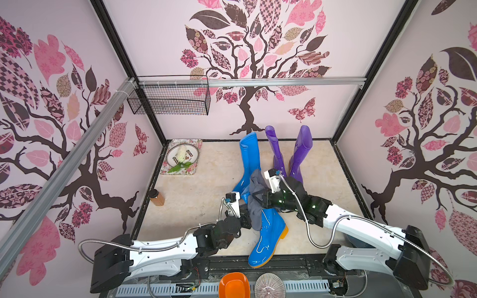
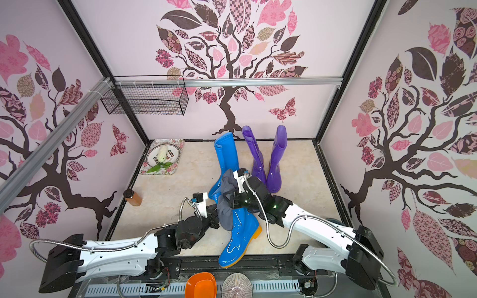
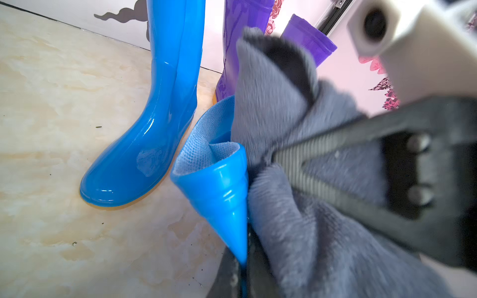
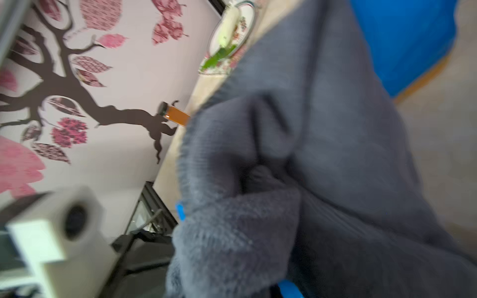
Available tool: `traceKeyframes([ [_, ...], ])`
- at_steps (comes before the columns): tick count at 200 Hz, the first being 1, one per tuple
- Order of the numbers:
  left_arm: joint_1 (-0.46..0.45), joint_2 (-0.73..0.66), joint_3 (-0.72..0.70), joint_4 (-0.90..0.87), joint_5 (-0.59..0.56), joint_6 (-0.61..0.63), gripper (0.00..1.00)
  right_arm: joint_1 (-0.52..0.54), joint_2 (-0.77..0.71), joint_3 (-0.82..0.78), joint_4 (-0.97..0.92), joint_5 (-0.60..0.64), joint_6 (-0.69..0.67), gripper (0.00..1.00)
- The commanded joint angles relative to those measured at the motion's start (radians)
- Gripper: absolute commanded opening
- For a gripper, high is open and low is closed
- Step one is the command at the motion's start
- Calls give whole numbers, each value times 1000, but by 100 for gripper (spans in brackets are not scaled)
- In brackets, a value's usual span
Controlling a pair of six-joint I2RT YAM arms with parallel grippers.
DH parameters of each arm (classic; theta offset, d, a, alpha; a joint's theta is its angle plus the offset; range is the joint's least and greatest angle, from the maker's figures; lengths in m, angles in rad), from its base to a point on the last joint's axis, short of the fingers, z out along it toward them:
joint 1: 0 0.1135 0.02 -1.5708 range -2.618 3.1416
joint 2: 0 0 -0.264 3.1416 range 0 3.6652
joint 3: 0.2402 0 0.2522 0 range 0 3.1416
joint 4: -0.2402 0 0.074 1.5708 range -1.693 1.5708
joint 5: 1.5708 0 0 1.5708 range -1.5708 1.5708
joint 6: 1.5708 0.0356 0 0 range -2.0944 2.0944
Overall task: Wipe the rubber boots with a cloth
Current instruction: Wipe the dirt off the rubber boot.
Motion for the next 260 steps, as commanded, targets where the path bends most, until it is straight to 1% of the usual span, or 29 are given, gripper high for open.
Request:
traceKeyframes([
  [1, -3, -25, -11, 26, -12, 18, 0, -5, -145, -128, -78, 122, 34, 0],
  [23, -2, -19, -19, 19, -26, 18, 0, -57, -294, -225, -179, 125, 44, 0],
  [39, -2, -12, -21, 13, -37, 19, 0, -66, -393, -243, -271, 125, 20, 0],
  [50, -1, -13, -23, 10, -44, 20, 0, -66, -455, -246, -346, 152, 11, 0],
  [65, 1, -14, -23, 10, -40, 28, 0, -82, -487, -248, -382, 183, -6, 0],
  [72, 1, -12, -21, 11, -39, 33, 0, -106, -464, -239, -361, 161, -20, 0],
  [81, 3, -9, -15, 11, -34, 42, 0, -144, -391, -203, -327, 97, -45, 0],
  [89, 2, -3, -7, 11, -27, 52, 0, -162, -308, -145, -300, 46, -70, 0],
  [101, 1, 2, 1, 8, -21, 63, 0, -162, -183, -39, -269, -1, -120, 0],
  [122, 1, -2, -1, -1, -20, 60, 0, -162, -31, 118, -222, -15, -176, 0],
  [135, -1, -11, -5, -9, -16, 58, 0, -168, 34, 173, -196, -31, -205, 0],
  [152, -1, -23, -13, -18, -25, 52, 0, -171, 106, 202, -208, -82, -230, 0],
  [165, -3, -36, -15, -28, -28, 49, 0, -173, 115, 165, -232, -88, -220, 0],
  [178, -3, -45, -19, -31, -31, 50, 0, -173, 78, 69, -227, -54, -184, 0],
  [199, -2, -50, -27, -28, -38, 40, 0, -173, -54, -126, -212, 10, -100, 0],
  [210, -3, -49, -28, -28, -39, 35, 0, -173, -133, -218, -232, 73, -53, 0],
  [228, -2, -57, -47, -20, -32, 21, 0, -175, -253, -358, -260, 164, -21, 0],
  [236, -1, -56, -52, -15, -32, 18, 0, -188, -273, -393, -279, 189, -9, 0],
  [244, -3, -55, -53, -14, -34, 16, 0, -194, -271, -402, -282, 166, 4, 0],
  [252, -2, -54, -52, -14, -36, 17, 0, -195, -260, -391, -274, 142, 8, 0],
  [260, -2, -50, -51, -15, -38, 19, 0, -195, -249, -367, -288, 155, 14, 0],
])
